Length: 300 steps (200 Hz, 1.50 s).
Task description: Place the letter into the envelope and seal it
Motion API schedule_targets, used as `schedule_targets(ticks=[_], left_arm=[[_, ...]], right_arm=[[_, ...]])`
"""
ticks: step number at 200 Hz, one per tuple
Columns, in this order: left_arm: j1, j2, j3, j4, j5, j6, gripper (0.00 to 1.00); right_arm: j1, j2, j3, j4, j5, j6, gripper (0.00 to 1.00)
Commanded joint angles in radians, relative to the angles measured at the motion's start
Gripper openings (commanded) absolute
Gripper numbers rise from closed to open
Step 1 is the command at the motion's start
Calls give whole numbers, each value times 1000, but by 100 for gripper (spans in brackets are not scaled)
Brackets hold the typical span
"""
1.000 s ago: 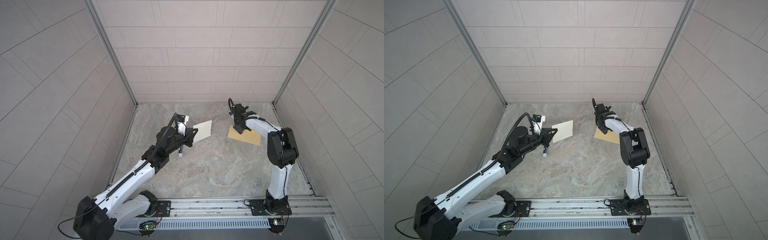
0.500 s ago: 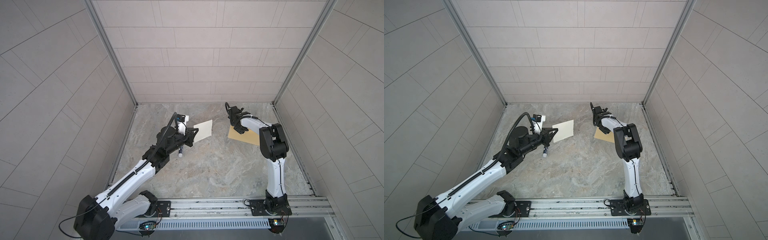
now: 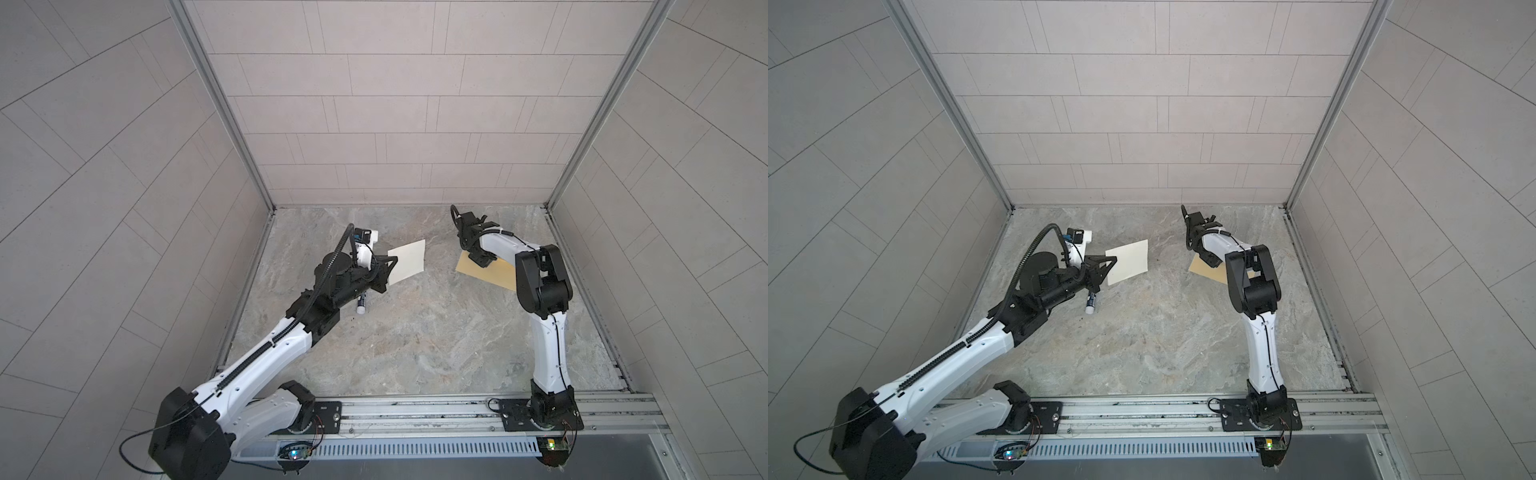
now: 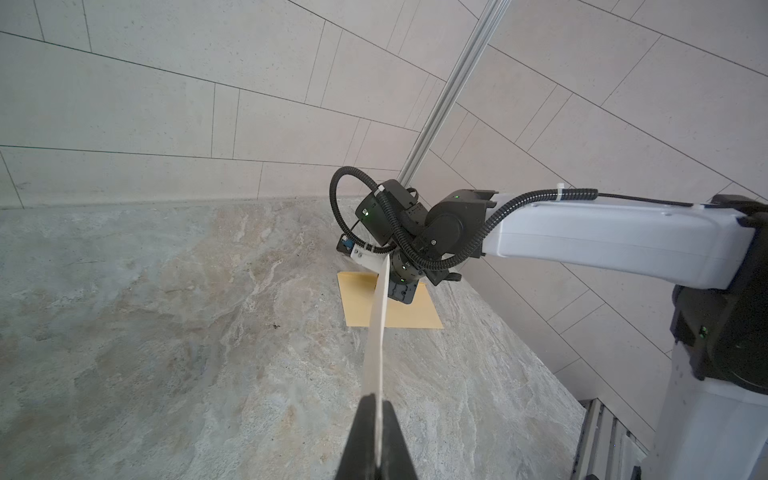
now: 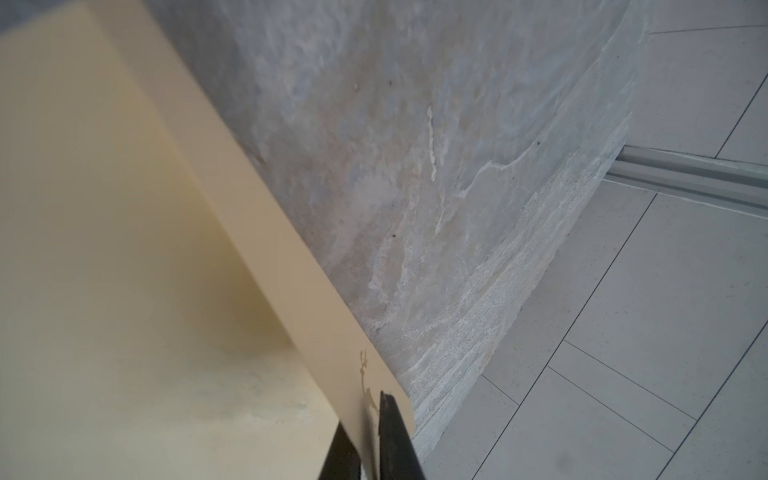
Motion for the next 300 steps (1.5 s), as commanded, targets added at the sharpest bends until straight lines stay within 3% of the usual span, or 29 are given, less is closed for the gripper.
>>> schedule_targets(ticks=[1, 57, 101, 168, 230, 300], left_arm=[[6, -3, -7, 39, 15, -10, 0], [6, -16, -10, 40, 15, -13, 0], [6, -35, -16, 39, 16, -17, 0], [6, -41, -18, 40, 18, -17, 0], [6, -19, -16, 59, 24, -34, 0], [6, -9, -14, 63, 24, -44, 0]], right_arm=[[-5, -2, 56, -88, -37, 62, 0], [-11, -150, 127, -235, -354, 306, 0], [-41, -219, 128, -312, -691, 478, 0], [-43, -312, -81, -144, -1143, 636, 0], [-43, -283, -161, -85, -1206, 616, 0], [-43, -160, -80, -167, -1185, 504, 0]])
